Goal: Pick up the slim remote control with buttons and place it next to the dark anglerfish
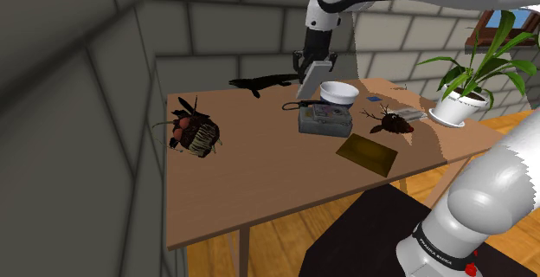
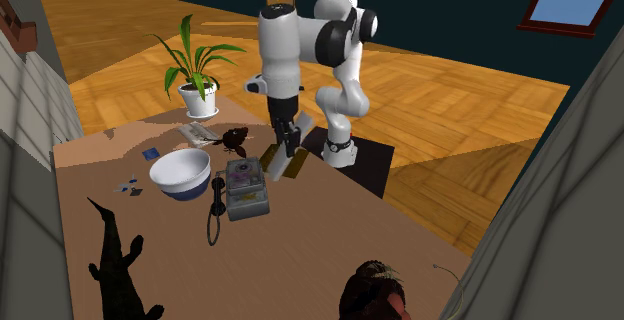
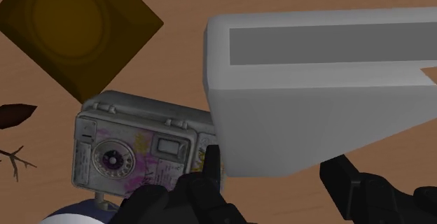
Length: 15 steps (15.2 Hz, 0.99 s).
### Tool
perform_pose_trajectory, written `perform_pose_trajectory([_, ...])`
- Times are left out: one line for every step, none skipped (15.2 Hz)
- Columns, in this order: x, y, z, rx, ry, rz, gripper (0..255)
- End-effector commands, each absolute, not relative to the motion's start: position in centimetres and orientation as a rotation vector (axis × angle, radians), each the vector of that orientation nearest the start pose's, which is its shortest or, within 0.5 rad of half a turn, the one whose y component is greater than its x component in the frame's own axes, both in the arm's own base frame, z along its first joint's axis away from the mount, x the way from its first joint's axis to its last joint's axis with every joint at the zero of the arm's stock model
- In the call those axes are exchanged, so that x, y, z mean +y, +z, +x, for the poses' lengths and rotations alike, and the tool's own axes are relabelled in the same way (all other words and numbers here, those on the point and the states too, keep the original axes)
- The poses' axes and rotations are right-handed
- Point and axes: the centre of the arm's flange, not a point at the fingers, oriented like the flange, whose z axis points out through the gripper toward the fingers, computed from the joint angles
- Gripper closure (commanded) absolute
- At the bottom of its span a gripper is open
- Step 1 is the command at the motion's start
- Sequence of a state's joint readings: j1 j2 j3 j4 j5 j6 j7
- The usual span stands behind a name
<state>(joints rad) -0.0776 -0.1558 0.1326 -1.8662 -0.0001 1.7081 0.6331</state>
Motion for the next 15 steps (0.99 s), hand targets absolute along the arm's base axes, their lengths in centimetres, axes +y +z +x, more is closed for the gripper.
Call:
perform_pose_trajectory([4.8,58.0,53.3,0.905,-0.005,-3.029,255])
perform_pose_trajectory([5.6,58.0,54.3,0.905,-0.005,-3.029,255])
perform_pose_trajectory([6.4,58.0,55.3,0.905,-0.005,-3.029,255])
perform_pose_trajectory([7.3,58.0,56.4,0.905,-0.005,-3.029,255])
perform_pose_trajectory([8.1,58.0,57.4,0.905,-0.005,-3.029,255])
perform_pose_trajectory([9.0,58.0,58.4,0.905,-0.005,-3.029,255])
perform_pose_trajectory([9.8,58.0,59.4,0.905,-0.005,-3.029,255])
perform_pose_trajectory([10.6,58.0,60.4,0.905,-0.005,-3.029,255])
perform_pose_trajectory([12.1,58.0,62.3,0.905,-0.005,-3.029,255])
perform_pose_trajectory([12.1,57.5,62.3,0.905,-0.005,-3.029,255])
perform_pose_trajectory([12.1,57.0,62.3,0.905,-0.005,-3.029,255])
perform_pose_trajectory([12.1,56.4,62.3,0.905,-0.005,-3.029,255])
perform_pose_trajectory([12.1,55.9,62.3,0.905,-0.005,-3.029,255])
perform_pose_trajectory([12.1,55.4,62.3,0.905,-0.005,-3.029,255])
perform_pose_trajectory([12.1,54.8,62.3,0.905,-0.005,-3.029,255])
